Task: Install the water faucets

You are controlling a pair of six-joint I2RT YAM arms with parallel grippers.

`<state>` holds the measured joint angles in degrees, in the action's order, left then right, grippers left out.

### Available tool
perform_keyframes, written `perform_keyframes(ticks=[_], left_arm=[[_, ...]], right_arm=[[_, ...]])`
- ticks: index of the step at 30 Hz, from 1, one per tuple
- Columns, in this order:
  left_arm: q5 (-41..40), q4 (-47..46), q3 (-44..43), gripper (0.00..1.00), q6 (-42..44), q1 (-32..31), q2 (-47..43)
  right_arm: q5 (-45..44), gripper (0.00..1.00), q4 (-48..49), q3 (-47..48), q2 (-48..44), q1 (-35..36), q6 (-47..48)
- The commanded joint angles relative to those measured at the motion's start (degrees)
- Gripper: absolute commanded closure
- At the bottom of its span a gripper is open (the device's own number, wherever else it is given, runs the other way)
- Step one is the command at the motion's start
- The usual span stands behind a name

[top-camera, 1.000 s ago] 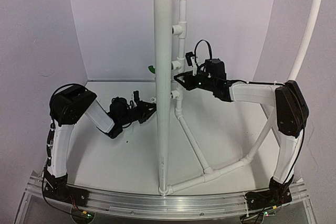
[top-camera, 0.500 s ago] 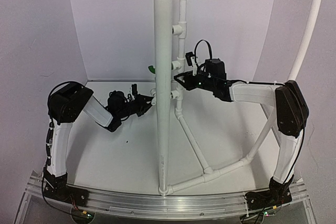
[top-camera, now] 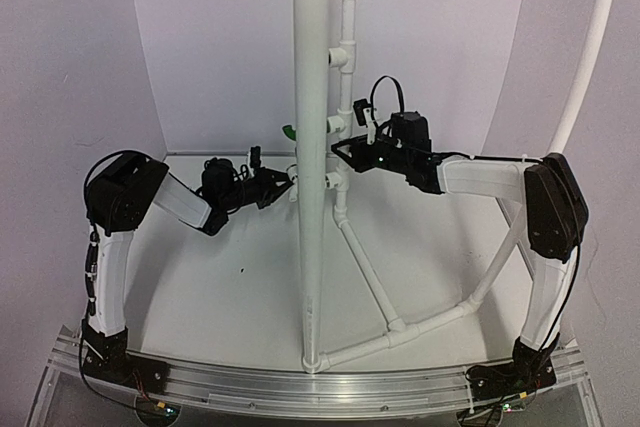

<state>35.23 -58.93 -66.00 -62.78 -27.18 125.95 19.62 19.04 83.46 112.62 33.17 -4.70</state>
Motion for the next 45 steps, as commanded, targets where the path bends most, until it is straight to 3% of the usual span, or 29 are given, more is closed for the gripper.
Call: perform_keyframes(ticks=[1, 15, 34, 45], left_arm=[[2.81, -2.33, -3.35, 0.87, 1.10, 0.11, -1.50], [5.59, 5.79, -2.00, 0.88, 7.10, -0.43, -10.70], [4.57, 11.24, 0.69, 0.88, 10.58, -5.88, -13.67], [1.41, 5.90, 8.03, 0.88, 6.74, -7.26, -14.71]], right_arm=[[9.47, 1.00, -3.70, -0.61, -1.86, 2.08, -6.50], [9.56, 1.00, -3.75, -0.25, -1.33, 2.06, -6.70], [9.73, 1.00, -3.75, 0.57, -0.68, 2.00, -6.77], [9.57, 1.00, -3.75, 0.61, -0.73, 1.93, -6.51]])
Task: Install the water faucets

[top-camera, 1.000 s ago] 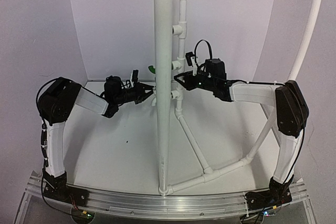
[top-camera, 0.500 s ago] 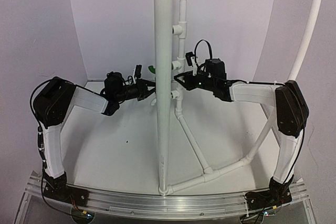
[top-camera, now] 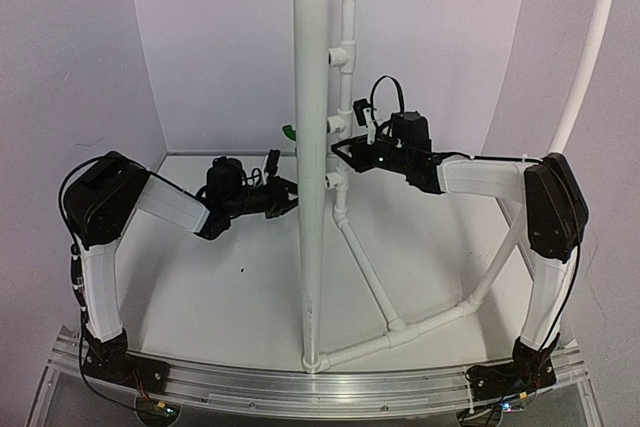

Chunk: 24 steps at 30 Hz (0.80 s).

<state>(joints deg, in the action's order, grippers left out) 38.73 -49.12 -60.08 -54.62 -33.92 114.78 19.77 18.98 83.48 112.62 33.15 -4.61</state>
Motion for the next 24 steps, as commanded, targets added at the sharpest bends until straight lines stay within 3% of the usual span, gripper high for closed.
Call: perform_keyframes(ticks=[1, 6, 14, 24], left_arm=[[-2.46, -4.97, 2.76, 0.88, -2.04, -0.57, -3.32], [-3.65, -7.08, 3.35, 0.88, -3.32, -1.14, -0.85], [-7.00, -18.58, 5.38, 0.88, -9.95, -1.06, 4.56], [-8.03, -18.47, 6.03, 0.88, -10.63, -1.04, 6.05]], right_arm=[[9.41, 1.00, -3.69, 0.57, -0.73, 1.96, -6.63], [9.50, 1.00, -3.69, 0.51, -0.64, 1.92, -6.65], [9.26, 1.00, -3.86, 0.29, -1.12, 1.85, -6.18], [9.33, 1.00, -3.87, 0.52, -0.91, 1.75, -6.26]])
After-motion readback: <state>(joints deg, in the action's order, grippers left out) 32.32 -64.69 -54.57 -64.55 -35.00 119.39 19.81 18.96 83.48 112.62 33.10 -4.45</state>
